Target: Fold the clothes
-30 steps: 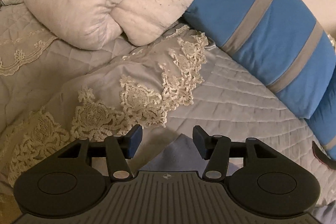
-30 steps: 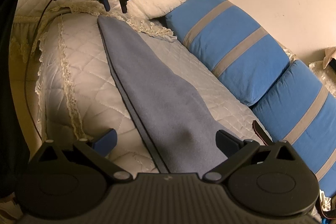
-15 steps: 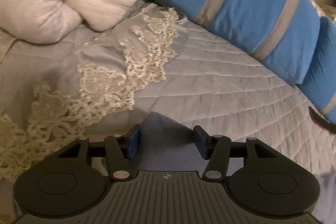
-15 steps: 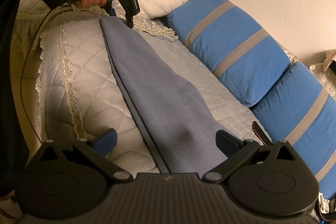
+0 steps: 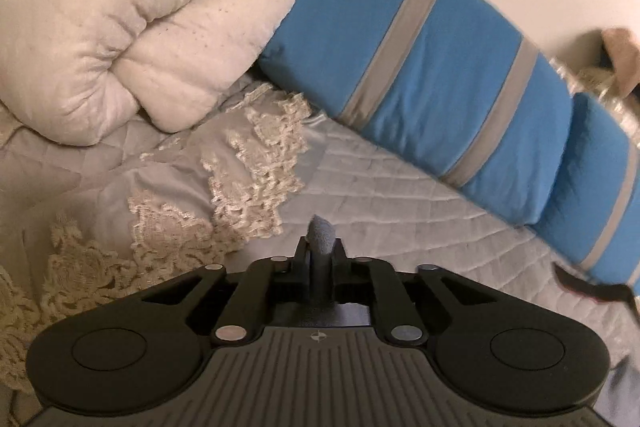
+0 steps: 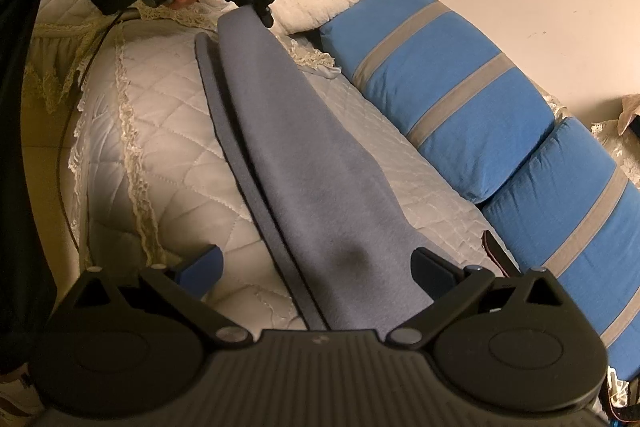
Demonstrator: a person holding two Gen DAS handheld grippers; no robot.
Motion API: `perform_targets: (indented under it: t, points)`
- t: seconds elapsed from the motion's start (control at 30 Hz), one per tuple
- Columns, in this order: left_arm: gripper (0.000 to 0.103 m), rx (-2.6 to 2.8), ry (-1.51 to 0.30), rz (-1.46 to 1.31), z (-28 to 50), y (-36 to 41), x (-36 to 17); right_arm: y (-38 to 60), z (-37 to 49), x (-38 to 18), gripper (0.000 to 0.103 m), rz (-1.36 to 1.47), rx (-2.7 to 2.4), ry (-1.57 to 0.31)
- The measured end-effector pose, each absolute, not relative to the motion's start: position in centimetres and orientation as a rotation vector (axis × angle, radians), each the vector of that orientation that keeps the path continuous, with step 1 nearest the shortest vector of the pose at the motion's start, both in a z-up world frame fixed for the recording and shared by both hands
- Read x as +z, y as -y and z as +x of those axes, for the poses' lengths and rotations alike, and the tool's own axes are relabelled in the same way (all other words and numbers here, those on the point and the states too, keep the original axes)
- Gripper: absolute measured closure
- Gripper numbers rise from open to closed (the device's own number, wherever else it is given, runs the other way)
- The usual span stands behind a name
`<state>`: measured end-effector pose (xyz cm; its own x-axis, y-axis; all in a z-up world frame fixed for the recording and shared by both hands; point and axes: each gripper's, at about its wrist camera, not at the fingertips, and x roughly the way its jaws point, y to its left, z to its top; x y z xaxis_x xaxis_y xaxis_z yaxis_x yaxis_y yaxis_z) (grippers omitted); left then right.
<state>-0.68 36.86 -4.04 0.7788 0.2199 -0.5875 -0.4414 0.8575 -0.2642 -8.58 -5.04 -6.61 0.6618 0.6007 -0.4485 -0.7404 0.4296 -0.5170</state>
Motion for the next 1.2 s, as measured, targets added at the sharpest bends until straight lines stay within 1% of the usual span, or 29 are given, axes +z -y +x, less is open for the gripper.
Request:
perform_targets:
  t: [0.03, 0.07, 0.1, 0.13, 0.23, 0.33, 0.67, 0.83, 0.97, 1.2]
  points:
    - [0.074, 0.406, -0.611, -0.389, -0.3, -36.9, -4.3, 5.1, -8.6, -6.6, 0.0, -0.749, 0.844, -0.209]
    - [0.064, 0.447, -0.646, -0.371, -0.1, -36.9, -4.5, 5.1, -8.6, -6.6, 0.0, -0.749, 0.845, -0.209]
    - [0.06, 0.483, -0.671, -0.363, 0.1, -37.1, -4.7, 5.1, -8.6, -6.6, 0.0, -0.75, 0.845, -0.209]
    - [0.058, 0.502, -0.675, -0.375, -0.1, -37.4, -4.9, 5.1, -8.6, -6.6, 0.0, -0.751, 0.845, -0.208]
    - [0.05, 0.529, -0.679, -0.424, -0.8, -38.1, -4.8, 5.1, -8.6, -6.6, 0.0, -0.755, 0.844, -0.205]
    - [0.048, 0.548, -0.687, -0.471, -1.4, -38.3, -4.6, 5.1, -8.6, -6.6, 0.0, -0.755, 0.844, -0.205]
    - [0.047, 0.611, -0.714, -0.639, -3.8, -39.2, -4.0, 5.2, -8.6, -6.7, 0.0, -0.752, 0.831, -0.201]
    - [0.047, 0.639, -0.74, -0.795, -5.5, -40.0, -5.0, 5.4, -8.6, -6.7, 0.0, -0.756, 0.819, -0.194]
    - [0.047, 0.617, -0.716, -0.928, -7.5, -40.3, -5.5, 5.3, -8.7, -6.7, 0.0, -0.766, 0.812, -0.186]
    - [0.046, 0.487, -0.655, -1.271, -9.6, -40.9, -7.7, 5.3, -9.0, -6.8, 0.0, -0.781, 0.808, -0.171]
